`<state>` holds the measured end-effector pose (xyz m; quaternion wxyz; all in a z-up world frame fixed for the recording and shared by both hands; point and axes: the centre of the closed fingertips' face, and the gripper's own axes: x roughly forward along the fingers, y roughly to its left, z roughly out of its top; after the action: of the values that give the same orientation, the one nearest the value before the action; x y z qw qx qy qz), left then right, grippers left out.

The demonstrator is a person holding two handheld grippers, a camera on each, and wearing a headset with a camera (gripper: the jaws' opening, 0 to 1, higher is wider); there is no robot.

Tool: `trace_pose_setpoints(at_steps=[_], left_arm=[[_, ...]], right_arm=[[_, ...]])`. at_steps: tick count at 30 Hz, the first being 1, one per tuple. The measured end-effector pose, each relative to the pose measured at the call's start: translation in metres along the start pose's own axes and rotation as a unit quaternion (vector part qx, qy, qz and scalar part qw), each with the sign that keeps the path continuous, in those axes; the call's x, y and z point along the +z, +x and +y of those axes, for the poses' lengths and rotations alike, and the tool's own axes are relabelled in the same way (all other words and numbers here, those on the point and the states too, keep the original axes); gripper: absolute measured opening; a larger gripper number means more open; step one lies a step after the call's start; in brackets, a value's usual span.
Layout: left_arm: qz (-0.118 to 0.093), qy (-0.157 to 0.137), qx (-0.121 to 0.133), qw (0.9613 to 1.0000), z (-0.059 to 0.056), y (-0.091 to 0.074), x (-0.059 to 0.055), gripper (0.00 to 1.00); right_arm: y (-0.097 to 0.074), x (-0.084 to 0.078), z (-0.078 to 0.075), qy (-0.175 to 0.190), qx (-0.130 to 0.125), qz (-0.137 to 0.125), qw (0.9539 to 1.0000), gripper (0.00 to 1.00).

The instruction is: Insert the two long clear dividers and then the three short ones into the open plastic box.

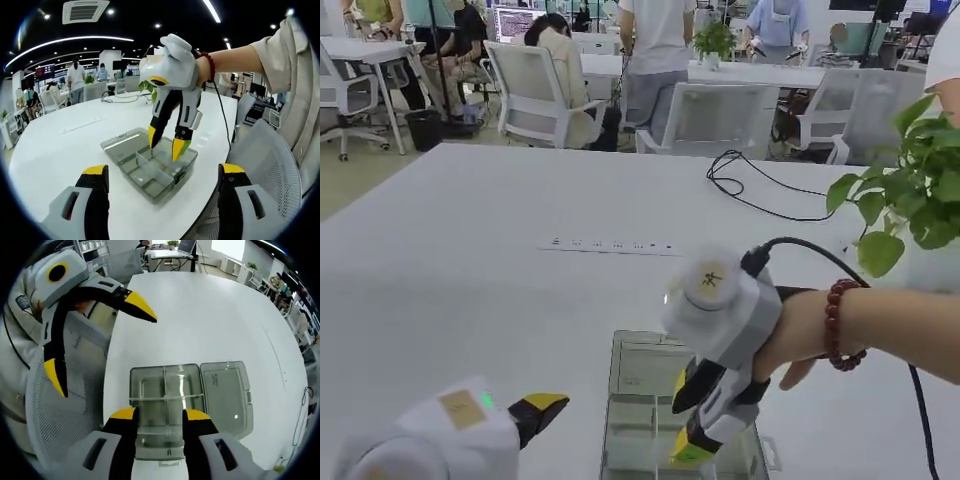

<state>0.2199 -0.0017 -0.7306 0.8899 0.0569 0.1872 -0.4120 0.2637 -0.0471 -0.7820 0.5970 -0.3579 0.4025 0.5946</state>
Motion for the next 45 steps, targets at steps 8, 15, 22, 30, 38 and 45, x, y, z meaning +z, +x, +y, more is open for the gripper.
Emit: trace_pose_setpoints(at_steps=[8,15,22,30,38,45], left_arm=[[-0.001,0.002,0.011,0.9999,0.002,0.0,0.004,0.91],[0.0,-0.001,0.016,0.9999,0.004,0.0,0.005,0.91],[0.001,-0.002,0.02,0.9998,0.004,0.0,0.005,0.9],[0.003,-0.002,0.024,0.9997,0.003,-0.001,0.004,0.9],[0.002,-0.003,0.029,0.9996,0.005,-0.001,0.005,0.89],[0.001,-0.004,0.033,0.9994,0.004,-0.002,0.006,0.87]], right_arm=[[-0.02,-0.031,0.001,0.009,-0.01,-0.007,0.9999,0.41],[-0.034,-0.063,0.002,0.025,-0.02,-0.002,0.9995,0.42],[-0.046,-0.092,0.004,0.036,-0.028,0.002,0.9989,0.43],[-0.051,-0.124,0.007,0.047,-0.034,0.012,0.9982,0.45],[-0.052,-0.151,0.007,0.052,-0.036,0.017,0.9978,0.46],[-0.046,-0.176,0.007,0.044,-0.037,0.027,0.998,0.46]])
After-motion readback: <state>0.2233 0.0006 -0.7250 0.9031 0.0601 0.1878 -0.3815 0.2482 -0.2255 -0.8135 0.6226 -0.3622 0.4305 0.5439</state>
